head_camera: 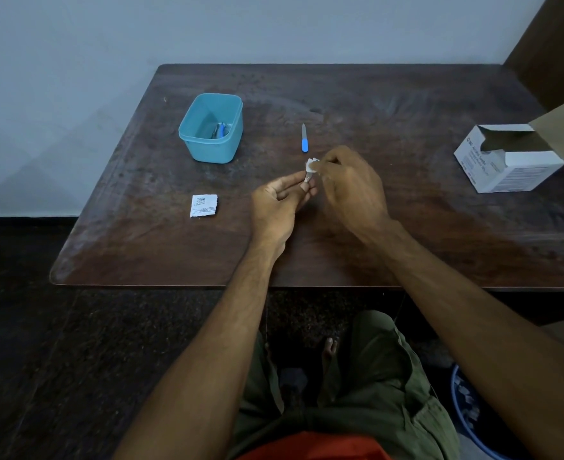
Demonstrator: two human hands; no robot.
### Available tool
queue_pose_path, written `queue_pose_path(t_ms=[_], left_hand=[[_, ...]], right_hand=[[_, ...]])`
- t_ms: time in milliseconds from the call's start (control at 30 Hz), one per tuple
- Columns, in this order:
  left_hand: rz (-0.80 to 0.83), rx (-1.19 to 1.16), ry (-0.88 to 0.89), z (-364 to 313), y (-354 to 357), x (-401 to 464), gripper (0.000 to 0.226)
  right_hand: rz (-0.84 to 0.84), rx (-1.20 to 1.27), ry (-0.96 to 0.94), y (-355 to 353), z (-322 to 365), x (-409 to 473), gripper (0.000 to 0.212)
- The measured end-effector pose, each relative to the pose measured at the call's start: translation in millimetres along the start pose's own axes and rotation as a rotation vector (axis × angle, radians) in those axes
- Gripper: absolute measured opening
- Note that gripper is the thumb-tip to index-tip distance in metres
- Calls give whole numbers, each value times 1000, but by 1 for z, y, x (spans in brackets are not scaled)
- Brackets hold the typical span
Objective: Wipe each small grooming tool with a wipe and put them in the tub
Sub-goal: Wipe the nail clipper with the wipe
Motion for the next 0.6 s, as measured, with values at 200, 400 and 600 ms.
queue_pose_path(t_ms=[200,400,600], left_hand=[[-29,56,11,1,-2,1,21],[-27,-2,-13,2,-1,2,18],[-46,20,-2,0,-1,1,17]], right_hand=[[-15,23,-153,-6,20,-20,22],[-46,-42,-110,-11,11,1,17],[-64,-45,-181,-7,22,-8,16]])
Point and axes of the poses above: each hand's wrist, its own x-axis towards the middle knuckle, its own y-axis out of the palm, z = x × y, the point moved 6 cm from there along x, towards the middle knuckle, and after that the axes turned 3 degrees about y, right-handed, at the moved point
